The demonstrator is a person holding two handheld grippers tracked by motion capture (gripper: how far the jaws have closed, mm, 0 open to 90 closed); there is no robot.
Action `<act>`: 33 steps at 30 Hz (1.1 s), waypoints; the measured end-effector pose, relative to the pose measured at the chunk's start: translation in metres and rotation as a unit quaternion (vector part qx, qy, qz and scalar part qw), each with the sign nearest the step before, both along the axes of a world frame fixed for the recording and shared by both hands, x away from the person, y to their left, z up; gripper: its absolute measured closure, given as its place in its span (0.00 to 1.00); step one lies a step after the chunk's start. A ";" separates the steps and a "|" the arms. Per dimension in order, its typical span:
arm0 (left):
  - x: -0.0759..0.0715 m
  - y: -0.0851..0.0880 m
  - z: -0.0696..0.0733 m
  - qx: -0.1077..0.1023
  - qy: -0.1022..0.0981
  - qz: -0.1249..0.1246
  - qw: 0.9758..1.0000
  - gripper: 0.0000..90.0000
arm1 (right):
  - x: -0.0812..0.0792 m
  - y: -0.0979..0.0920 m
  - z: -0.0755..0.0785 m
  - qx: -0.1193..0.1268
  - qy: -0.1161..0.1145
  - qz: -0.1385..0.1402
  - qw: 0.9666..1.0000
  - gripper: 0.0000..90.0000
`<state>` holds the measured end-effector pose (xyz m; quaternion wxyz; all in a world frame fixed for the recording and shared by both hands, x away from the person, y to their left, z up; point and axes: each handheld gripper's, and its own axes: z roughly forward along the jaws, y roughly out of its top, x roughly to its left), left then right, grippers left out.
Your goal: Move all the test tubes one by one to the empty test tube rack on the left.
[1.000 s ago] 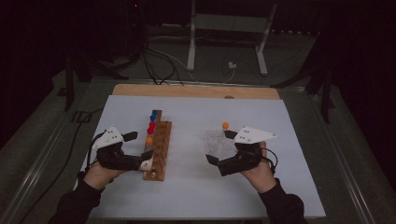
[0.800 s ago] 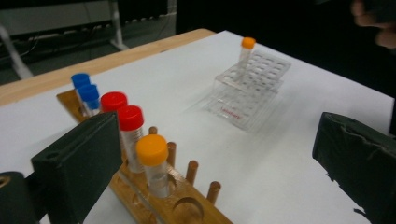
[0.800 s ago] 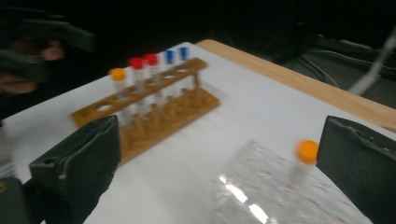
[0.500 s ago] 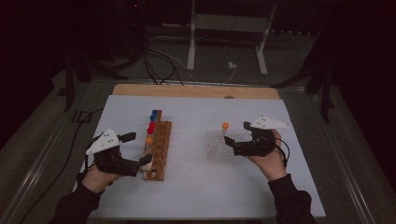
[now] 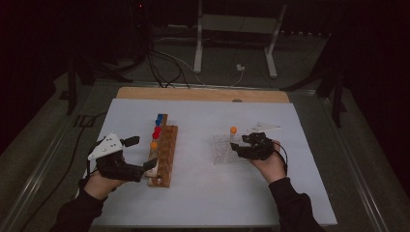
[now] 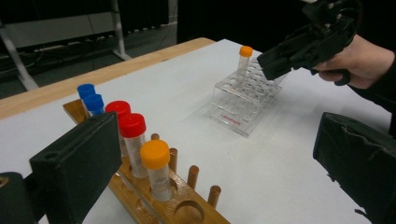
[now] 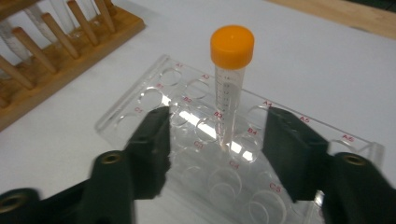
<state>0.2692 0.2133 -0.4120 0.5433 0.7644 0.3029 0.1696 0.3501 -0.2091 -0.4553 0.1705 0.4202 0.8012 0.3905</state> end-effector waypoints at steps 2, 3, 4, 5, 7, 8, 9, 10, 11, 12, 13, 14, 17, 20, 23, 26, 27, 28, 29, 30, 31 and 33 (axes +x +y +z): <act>0.000 0.000 0.000 0.001 -0.003 0.003 1.000 0.02 | 0.004 0.002 -0.002 -0.006 0.004 -0.005 1.000 0.55; 0.000 0.000 0.000 0.000 -0.001 0.001 1.000 0.02 | 0.006 0.002 -0.002 -0.008 0.002 -0.006 1.000 0.59; 0.000 0.000 0.000 0.001 -0.002 0.002 1.000 0.02 | 0.008 0.002 -0.002 -0.008 0.002 -0.010 1.000 0.61; 0.000 0.000 0.000 0.002 -0.002 0.003 1.000 0.02 | 0.010 0.003 -0.003 -0.007 0.003 -0.017 1.000 0.63; 0.000 0.000 0.001 0.002 -0.002 0.002 1.000 0.02 | 0.013 0.004 -0.003 -0.006 0.006 -0.017 1.000 0.65; 0.000 0.000 0.001 0.003 -0.002 0.002 1.000 0.02 | 0.014 0.005 -0.004 -0.006 0.005 -0.018 1.000 0.67; 0.000 0.000 0.001 0.002 -0.002 0.001 1.000 0.02 | 0.016 0.007 -0.004 -0.006 0.006 -0.018 1.000 0.68; 0.000 0.001 0.001 0.001 -0.002 0.002 1.000 0.02 | 0.017 0.008 -0.004 -0.009 0.007 -0.016 1.000 0.69; 0.000 0.001 0.001 0.002 -0.003 0.003 1.000 0.02 | 0.018 0.010 -0.005 -0.014 0.007 -0.018 1.000 0.71; 0.000 0.001 0.001 0.001 -0.003 0.003 1.000 0.02 | 0.019 0.011 -0.006 -0.016 0.008 -0.020 1.000 0.72; 0.000 0.001 0.001 0.000 -0.003 0.004 1.000 0.02 | 0.020 0.011 -0.006 -0.014 0.008 -0.020 1.000 0.73; 0.000 0.001 0.001 0.001 -0.003 0.004 1.000 0.02 | 0.021 0.012 -0.006 -0.016 0.006 -0.020 1.000 0.74; 0.000 0.002 0.001 0.002 -0.001 0.004 1.000 0.02 | 0.021 0.012 -0.006 -0.019 0.005 -0.020 1.000 0.77; 0.001 0.001 0.001 0.004 -0.001 0.004 1.000 0.02 | 0.022 0.013 -0.006 -0.021 0.001 -0.020 1.000 0.78; 0.001 0.001 0.001 0.004 -0.001 0.004 1.000 0.02 | 0.022 0.013 -0.006 -0.025 -0.002 -0.018 1.000 0.79; 0.001 0.001 0.000 0.006 0.000 0.005 1.000 0.02 | 0.022 0.013 -0.006 -0.027 -0.004 -0.017 0.999 0.79; 0.001 0.001 0.000 0.005 0.001 0.005 1.000 0.02 | 0.021 0.014 -0.006 -0.032 -0.008 -0.016 0.999 0.84; 0.001 0.001 0.000 0.006 0.001 0.005 1.000 0.02 | 0.020 0.014 -0.005 -0.026 -0.007 -0.009 1.000 0.84; 0.001 0.001 0.000 0.006 0.001 0.005 1.000 0.02 | 0.020 0.015 -0.004 -0.026 -0.008 -0.012 1.000 0.84; 0.001 0.001 0.000 0.005 0.002 0.006 1.000 0.02 | 0.019 0.015 -0.003 -0.030 -0.010 -0.012 0.999 0.84; 0.001 0.001 0.000 0.004 0.002 0.006 1.000 0.02 | 0.019 0.016 -0.002 -0.032 -0.011 -0.010 0.999 0.84; 0.001 0.002 0.000 0.003 0.003 0.006 1.000 0.02 | 0.019 0.014 -0.001 -0.027 -0.009 -0.009 1.000 0.84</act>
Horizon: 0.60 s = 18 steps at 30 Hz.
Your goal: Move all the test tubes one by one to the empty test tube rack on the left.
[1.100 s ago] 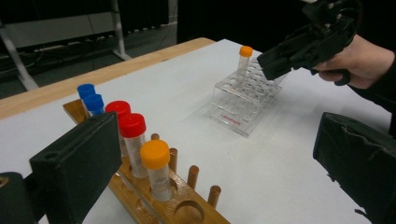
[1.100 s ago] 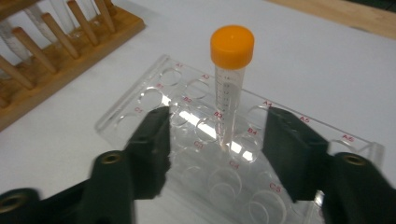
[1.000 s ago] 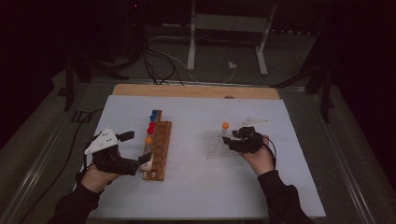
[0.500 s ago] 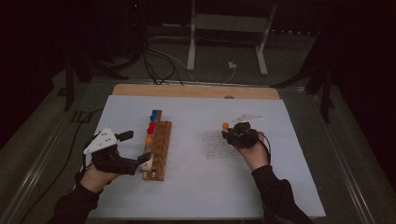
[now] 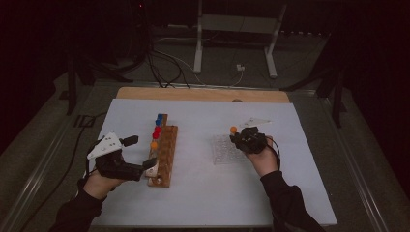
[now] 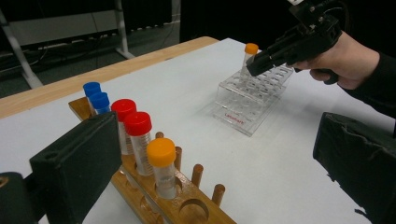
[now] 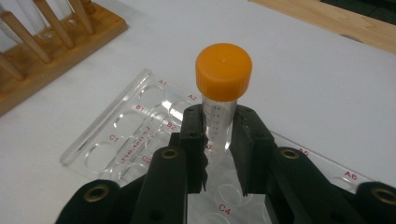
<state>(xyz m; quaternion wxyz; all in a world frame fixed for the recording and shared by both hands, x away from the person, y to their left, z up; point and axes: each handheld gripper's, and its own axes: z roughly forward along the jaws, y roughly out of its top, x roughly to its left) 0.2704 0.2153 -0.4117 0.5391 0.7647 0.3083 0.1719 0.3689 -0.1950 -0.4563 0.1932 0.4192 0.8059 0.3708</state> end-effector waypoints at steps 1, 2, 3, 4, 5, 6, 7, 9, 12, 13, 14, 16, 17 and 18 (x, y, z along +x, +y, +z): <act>0.000 0.000 0.000 -0.002 0.001 -0.001 1.000 0.02 | 0.000 -0.001 0.001 0.005 0.000 0.000 1.000 0.84; 0.000 0.000 0.000 -0.001 0.000 0.000 1.000 0.02 | 0.000 -0.002 0.002 0.007 -0.002 -0.001 1.000 0.84; 0.000 0.000 0.000 -0.001 0.001 0.000 1.000 0.02 | -0.001 -0.003 0.004 0.009 -0.003 0.000 1.000 0.84; 0.000 0.001 0.001 -0.001 0.000 -0.001 1.000 0.02 | -0.001 -0.003 0.005 0.010 -0.006 0.001 1.000 0.84; 0.000 0.001 0.001 -0.001 -0.001 -0.001 1.000 0.02 | -0.002 -0.004 0.007 0.011 -0.010 0.001 1.000 0.84; 0.000 0.001 0.001 -0.001 0.000 -0.001 1.000 0.02 | -0.003 -0.004 0.010 0.010 -0.013 0.001 1.000 0.84; 0.000 0.001 0.001 -0.001 -0.001 -0.001 1.000 0.02 | -0.004 -0.004 0.012 0.012 -0.016 0.002 1.000 0.84; 0.000 0.001 0.001 -0.001 -0.001 -0.001 1.000 0.02 | -0.007 -0.006 0.018 0.016 -0.025 0.003 1.000 0.84; -0.001 0.001 0.002 0.000 -0.001 -0.002 1.000 0.02 | -0.011 -0.010 0.029 0.027 -0.036 0.002 0.999 0.84; -0.001 0.001 0.002 0.000 -0.002 -0.002 1.000 0.02 | -0.013 -0.011 0.032 0.030 -0.041 0.002 0.999 0.84; -0.001 0.001 0.003 -0.001 -0.002 -0.003 1.000 0.02 | -0.015 -0.013 0.036 0.032 -0.044 0.003 0.999 0.84; -0.001 0.001 0.003 -0.001 -0.002 -0.003 1.000 0.02 | -0.018 -0.015 0.042 0.036 -0.053 0.003 0.998 0.84; -0.001 0.001 0.003 -0.001 -0.002 -0.004 1.000 0.02 | -0.020 -0.015 0.045 0.037 -0.058 0.004 0.998 0.84; -0.001 0.001 0.004 0.000 -0.002 -0.005 1.000 0.02 | -0.022 -0.016 0.049 0.040 -0.062 0.005 0.997 0.84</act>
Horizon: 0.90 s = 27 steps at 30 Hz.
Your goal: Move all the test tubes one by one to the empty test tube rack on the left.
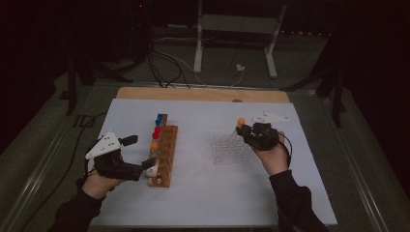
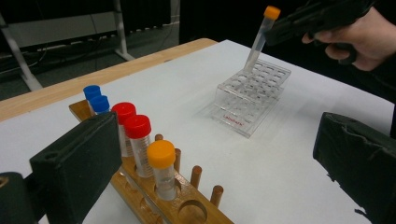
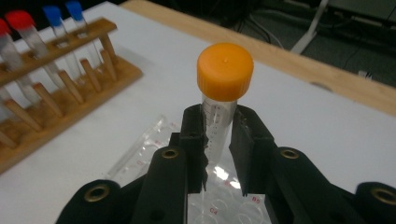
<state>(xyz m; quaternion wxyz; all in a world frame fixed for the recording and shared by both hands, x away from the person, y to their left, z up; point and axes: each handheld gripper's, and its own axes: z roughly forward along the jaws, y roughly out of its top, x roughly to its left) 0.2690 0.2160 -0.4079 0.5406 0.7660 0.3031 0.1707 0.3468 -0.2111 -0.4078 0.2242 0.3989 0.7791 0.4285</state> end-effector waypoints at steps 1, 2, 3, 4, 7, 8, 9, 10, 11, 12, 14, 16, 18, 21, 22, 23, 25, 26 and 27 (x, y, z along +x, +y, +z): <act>0.000 0.000 0.000 0.001 0.000 -0.001 1.000 0.02 | -0.002 0.000 0.003 0.003 -0.004 0.002 1.000 0.84; 0.000 -0.001 0.000 0.000 0.001 -0.003 1.000 0.02 | -0.004 -0.001 0.006 0.003 -0.008 0.003 1.000 0.84; -0.001 -0.001 0.001 0.001 0.001 -0.004 1.000 0.02 | -0.006 0.000 0.008 0.006 -0.012 0.005 1.000 0.84; -0.001 -0.002 0.001 0.000 0.001 -0.005 1.000 0.02 | -0.008 0.000 0.011 0.007 -0.015 0.008 1.000 0.84; -0.002 -0.005 0.001 0.002 0.002 -0.011 1.000 0.02 | -0.015 0.004 0.016 0.009 -0.020 0.022 1.000 0.84; -0.002 -0.005 0.002 0.003 0.002 -0.013 1.000 0.02 | -0.017 0.007 0.017 0.009 -0.022 0.028 0.999 0.84; -0.002 -0.006 0.002 0.002 0.002 -0.016 1.000 0.02 | -0.019 0.009 0.019 0.008 -0.022 0.034 0.999 0.84; -0.003 -0.007 0.003 0.004 0.002 -0.018 1.000 0.02 | -0.021 0.012 0.019 0.007 -0.024 0.040 0.999 0.84; -0.004 -0.008 0.003 0.001 0.001 -0.019 1.000 0.02 | -0.024 0.015 0.020 0.008 -0.025 0.046 0.999 0.84; -0.004 -0.009 0.004 0.002 0.002 -0.021 1.000 0.02 | -0.026 0.018 0.020 0.009 -0.024 0.053 0.998 0.84; -0.005 -0.010 0.005 0.002 -0.002 -0.024 1.000 0.02 | -0.030 0.024 0.019 0.010 -0.021 0.067 0.997 0.84; -0.006 -0.013 0.006 0.001 -0.002 -0.029 1.000 0.03 | -0.034 0.031 0.018 0.007 -0.018 0.081 0.996 0.84; -0.007 -0.015 0.006 0.001 -0.002 -0.036 0.999 0.03 | -0.038 0.038 0.017 0.004 -0.016 0.094 0.995 0.84; -0.007 -0.020 0.007 0.000 -0.001 -0.044 0.999 0.03 | -0.041 0.046 0.014 0.001 -0.010 0.108 0.994 0.84; -0.007 -0.022 0.007 0.001 -0.001 -0.045 0.999 0.03 | -0.042 0.048 0.013 0.001 -0.009 0.111 0.994 0.84; -0.007 -0.023 0.007 -0.001 0.000 -0.048 0.999 0.03 | -0.043 0.050 0.011 0.002 -0.005 0.116 0.993 0.84; -0.006 -0.026 0.008 -0.003 0.001 -0.053 0.999 0.03 | -0.046 0.053 0.008 -0.002 -0.001 0.124 0.992 0.84; -0.006 -0.027 0.008 -0.004 0.002 -0.056 0.998 0.03 | -0.047 0.055 0.007 -0.006 0.001 0.129 0.992 0.84; -0.006 -0.029 0.008 -0.005 0.003 -0.060 0.998 0.03 | -0.048 0.057 0.006 -0.007 0.003 0.132 0.991 0.84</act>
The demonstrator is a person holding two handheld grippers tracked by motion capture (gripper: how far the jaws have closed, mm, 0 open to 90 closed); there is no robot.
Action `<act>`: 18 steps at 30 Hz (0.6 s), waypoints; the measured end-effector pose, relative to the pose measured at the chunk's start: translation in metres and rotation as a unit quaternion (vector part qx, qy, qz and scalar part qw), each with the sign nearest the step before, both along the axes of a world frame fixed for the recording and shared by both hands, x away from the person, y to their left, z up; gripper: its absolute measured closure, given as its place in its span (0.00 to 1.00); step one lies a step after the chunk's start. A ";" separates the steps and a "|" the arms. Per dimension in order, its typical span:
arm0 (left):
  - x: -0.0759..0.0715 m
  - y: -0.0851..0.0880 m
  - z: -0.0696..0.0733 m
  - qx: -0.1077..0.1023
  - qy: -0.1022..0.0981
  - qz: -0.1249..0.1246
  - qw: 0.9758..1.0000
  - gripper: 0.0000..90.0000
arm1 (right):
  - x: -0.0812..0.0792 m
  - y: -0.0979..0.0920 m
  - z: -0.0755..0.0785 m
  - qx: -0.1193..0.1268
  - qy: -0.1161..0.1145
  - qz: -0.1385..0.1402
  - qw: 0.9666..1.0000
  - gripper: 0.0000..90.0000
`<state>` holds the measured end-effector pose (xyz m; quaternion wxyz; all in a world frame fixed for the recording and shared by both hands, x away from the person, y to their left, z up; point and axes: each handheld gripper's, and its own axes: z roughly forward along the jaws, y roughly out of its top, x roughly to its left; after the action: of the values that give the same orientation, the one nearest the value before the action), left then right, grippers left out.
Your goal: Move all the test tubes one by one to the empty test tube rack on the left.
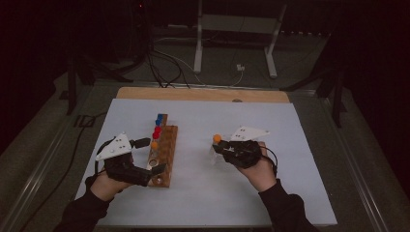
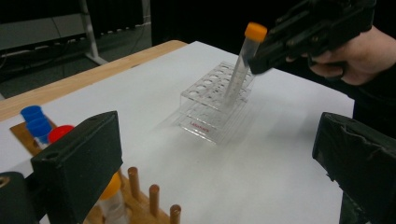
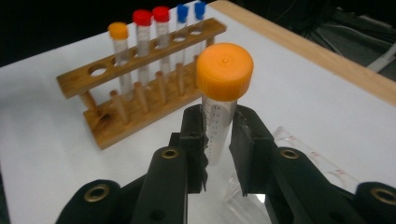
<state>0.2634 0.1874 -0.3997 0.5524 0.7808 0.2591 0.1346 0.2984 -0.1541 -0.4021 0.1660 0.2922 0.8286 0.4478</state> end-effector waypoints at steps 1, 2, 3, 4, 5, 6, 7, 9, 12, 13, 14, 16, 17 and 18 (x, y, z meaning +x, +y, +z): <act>0.000 -0.002 0.000 0.000 0.000 -0.003 1.000 0.03 | -0.001 0.002 -0.001 -0.001 0.003 0.004 1.000 0.84; 0.001 -0.004 0.001 0.000 0.002 -0.007 1.000 0.03 | -0.002 0.004 -0.003 -0.004 0.003 0.008 1.000 0.84; 0.001 -0.007 0.001 0.000 0.004 -0.008 1.000 0.03 | -0.004 0.005 -0.004 -0.005 0.006 0.012 1.000 0.84; 0.002 -0.009 0.000 0.002 0.006 -0.009 1.000 0.03 | -0.005 0.008 -0.006 -0.008 0.009 0.016 1.000 0.84; 0.003 -0.012 0.000 0.002 0.009 -0.015 1.000 0.03 | -0.006 0.010 -0.008 -0.011 0.011 0.020 1.000 0.84; 0.004 -0.014 -0.001 0.003 0.011 -0.018 1.000 0.05 | -0.007 0.012 -0.010 -0.014 0.012 0.025 1.000 0.84; 0.004 -0.017 -0.001 0.005 0.013 -0.019 1.000 0.05 | -0.009 0.014 -0.011 -0.018 0.013 0.028 0.999 0.84; 0.005 -0.022 -0.003 0.005 0.016 -0.027 0.999 0.06 | -0.011 0.018 -0.014 -0.021 0.017 0.035 0.999 0.84; 0.005 -0.031 -0.005 0.010 0.017 -0.038 0.999 0.09 | -0.013 0.021 -0.015 -0.024 0.019 0.044 0.999 0.84; 0.005 -0.035 -0.006 0.012 0.015 -0.038 0.999 0.11 | -0.014 0.023 -0.015 -0.024 0.020 0.047 0.998 0.84; 0.006 -0.037 -0.006 0.011 0.016 -0.043 0.999 0.14 | -0.016 0.024 -0.016 -0.025 0.022 0.050 0.998 0.84; 0.007 -0.043 -0.007 0.012 0.016 -0.045 0.999 0.19 | -0.018 0.028 -0.018 -0.029 0.025 0.058 0.998 0.84; 0.007 -0.045 -0.007 0.011 0.015 -0.053 0.998 0.20 | -0.019 0.029 -0.019 -0.032 0.026 0.061 0.997 0.84; 0.007 -0.048 -0.008 0.012 0.014 -0.055 0.998 0.24 | -0.020 0.031 -0.020 -0.034 0.026 0.065 0.997 0.84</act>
<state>0.2708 0.1392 -0.4074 0.5463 0.8019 0.2219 0.0966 0.2780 -0.1233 -0.4217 0.1247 0.2435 0.8645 0.4217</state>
